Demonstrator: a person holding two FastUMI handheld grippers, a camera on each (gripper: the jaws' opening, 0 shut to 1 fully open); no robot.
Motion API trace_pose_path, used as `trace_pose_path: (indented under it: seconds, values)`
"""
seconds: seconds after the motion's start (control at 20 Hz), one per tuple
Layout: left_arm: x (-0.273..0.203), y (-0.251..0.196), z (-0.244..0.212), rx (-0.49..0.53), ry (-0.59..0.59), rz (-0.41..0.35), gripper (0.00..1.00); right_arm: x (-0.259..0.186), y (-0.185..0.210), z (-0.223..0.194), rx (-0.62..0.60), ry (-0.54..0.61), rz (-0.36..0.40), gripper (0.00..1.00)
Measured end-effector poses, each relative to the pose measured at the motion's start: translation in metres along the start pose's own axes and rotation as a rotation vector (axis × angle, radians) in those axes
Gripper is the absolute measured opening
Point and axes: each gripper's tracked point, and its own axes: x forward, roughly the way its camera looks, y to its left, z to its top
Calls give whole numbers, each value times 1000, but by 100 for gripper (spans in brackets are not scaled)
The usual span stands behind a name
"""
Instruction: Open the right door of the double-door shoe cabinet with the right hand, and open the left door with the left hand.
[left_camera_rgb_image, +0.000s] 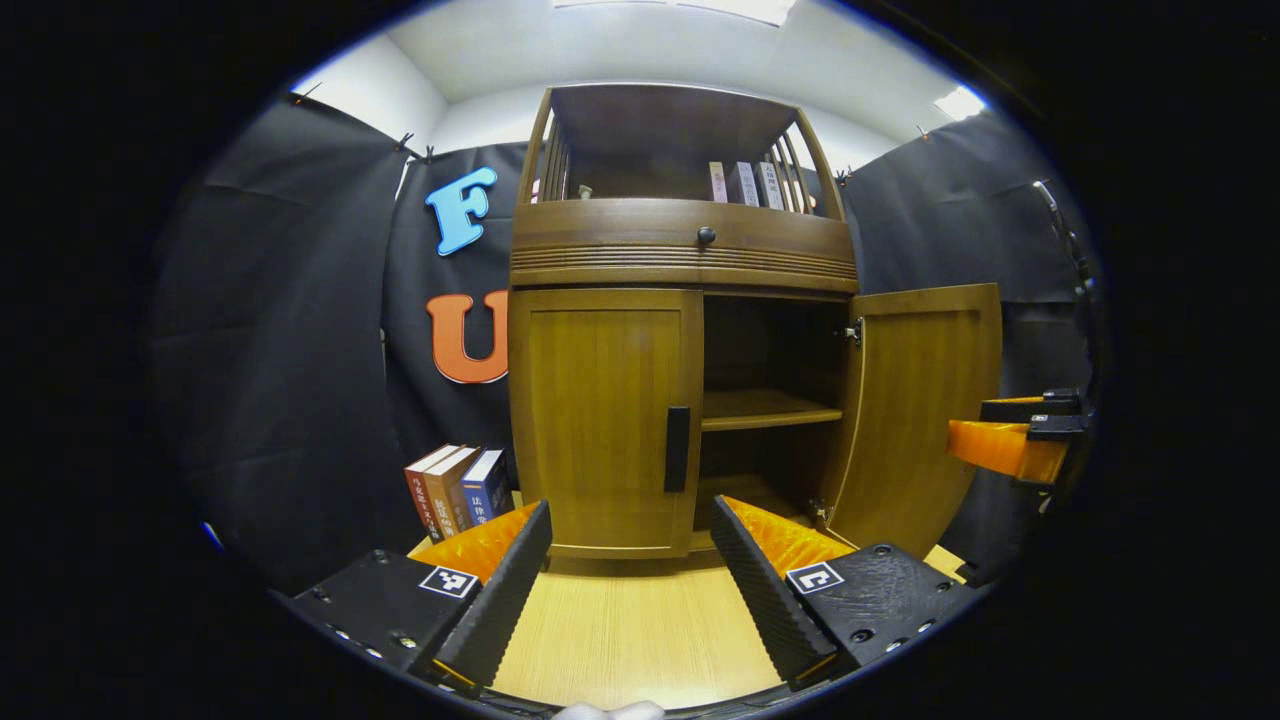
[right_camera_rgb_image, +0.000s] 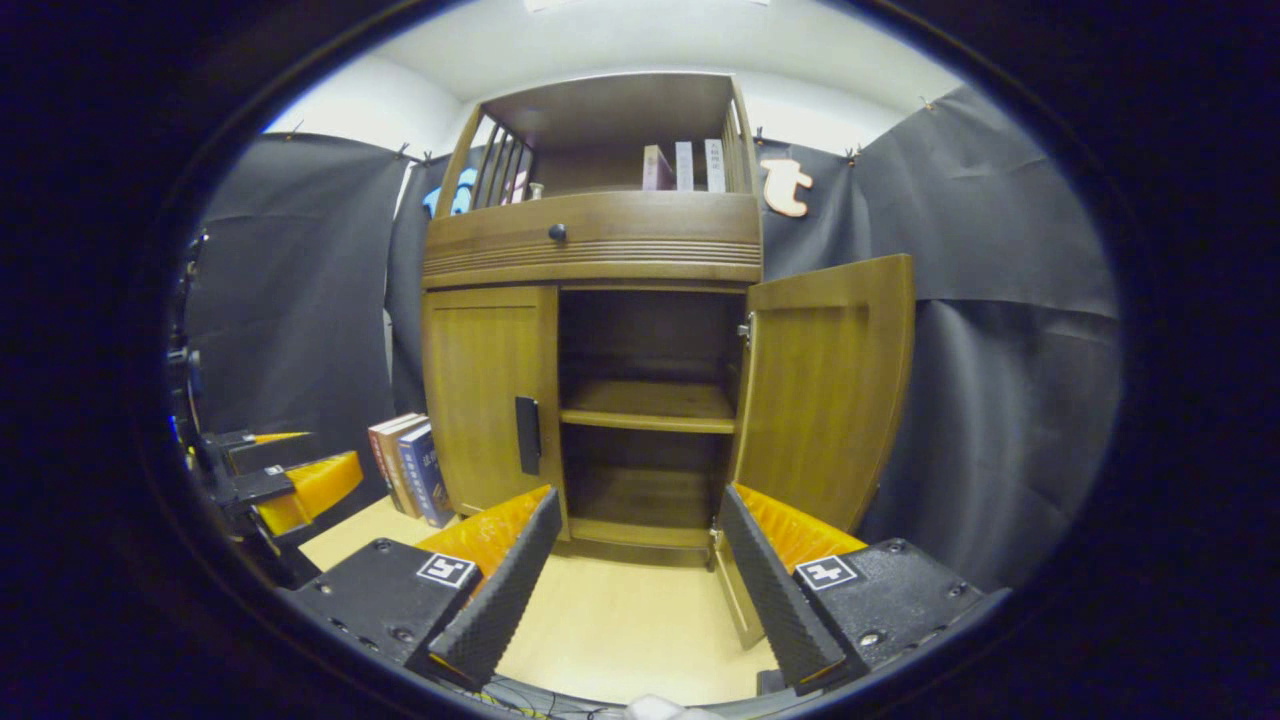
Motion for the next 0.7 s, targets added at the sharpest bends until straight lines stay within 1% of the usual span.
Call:
trace_pose_path:
  seconds: [0.05,0.1,0.2,0.3,0.45,0.5,0.55,0.7]
  values:
    - [14,-3,3,-2,-11,-6,100,1,-3,2,-2,4,-6,100]
    - [28,-7,3,-1,-18,-11,96,2,-6,5,-3,9,-15,100]
    - [63,-15,4,9,-35,-23,96,3,-10,9,-7,16,-23,100]
    - [103,-25,-3,-3,-35,-45,97,5,-16,12,-17,25,-39,100]
    - [162,-38,-16,-18,-26,-63,98,3,-21,17,-10,37,-56,100]
    - [180,-41,-24,-17,-15,-64,100,1,-23,18,-9,41,-62,100]
    - [197,-42,-31,-15,-5,-62,98,-2,-22,18,-10,41,-60,100]
    - [237,-44,-54,9,17,-52,97,-5,-28,13,-24,55,-79,100]
